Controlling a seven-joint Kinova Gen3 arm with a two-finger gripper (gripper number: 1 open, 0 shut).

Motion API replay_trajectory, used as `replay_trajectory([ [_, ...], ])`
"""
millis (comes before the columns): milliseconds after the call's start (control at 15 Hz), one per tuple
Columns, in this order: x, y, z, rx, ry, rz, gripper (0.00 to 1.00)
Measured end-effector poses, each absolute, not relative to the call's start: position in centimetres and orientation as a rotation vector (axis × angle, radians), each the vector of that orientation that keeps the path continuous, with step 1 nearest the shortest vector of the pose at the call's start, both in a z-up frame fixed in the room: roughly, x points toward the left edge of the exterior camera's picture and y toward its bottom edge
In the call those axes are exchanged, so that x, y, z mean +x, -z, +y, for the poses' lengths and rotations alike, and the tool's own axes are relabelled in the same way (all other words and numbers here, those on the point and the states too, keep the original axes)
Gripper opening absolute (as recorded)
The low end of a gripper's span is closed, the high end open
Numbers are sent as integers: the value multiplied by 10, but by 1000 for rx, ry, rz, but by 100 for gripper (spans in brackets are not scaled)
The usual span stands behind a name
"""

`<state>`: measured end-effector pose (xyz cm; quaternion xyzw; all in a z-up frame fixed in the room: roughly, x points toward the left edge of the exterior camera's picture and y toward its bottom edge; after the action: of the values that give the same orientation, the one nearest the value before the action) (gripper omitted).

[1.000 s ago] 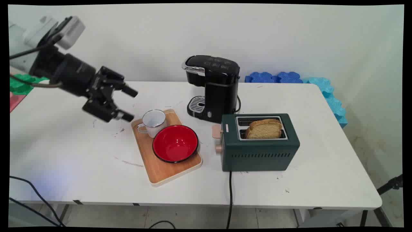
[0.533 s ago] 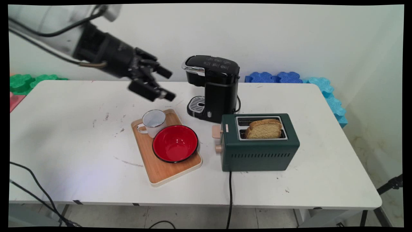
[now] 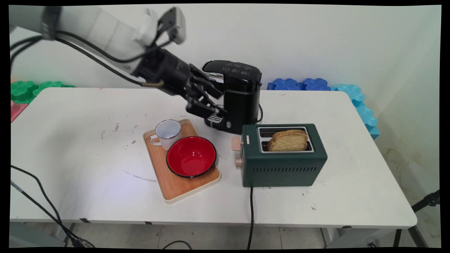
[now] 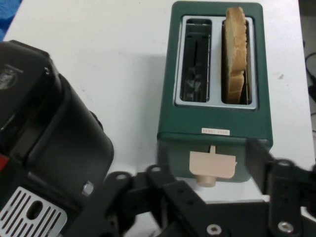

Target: Press the toaster switch

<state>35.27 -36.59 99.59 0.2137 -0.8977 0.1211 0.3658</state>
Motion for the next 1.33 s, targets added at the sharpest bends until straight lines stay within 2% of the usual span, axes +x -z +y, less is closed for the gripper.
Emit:
replay_trajectory([
  [533,321,-959,-382,527,-265,-2380,0],
  [1333,304,-926,-392,532,-189,-2430,0],
])
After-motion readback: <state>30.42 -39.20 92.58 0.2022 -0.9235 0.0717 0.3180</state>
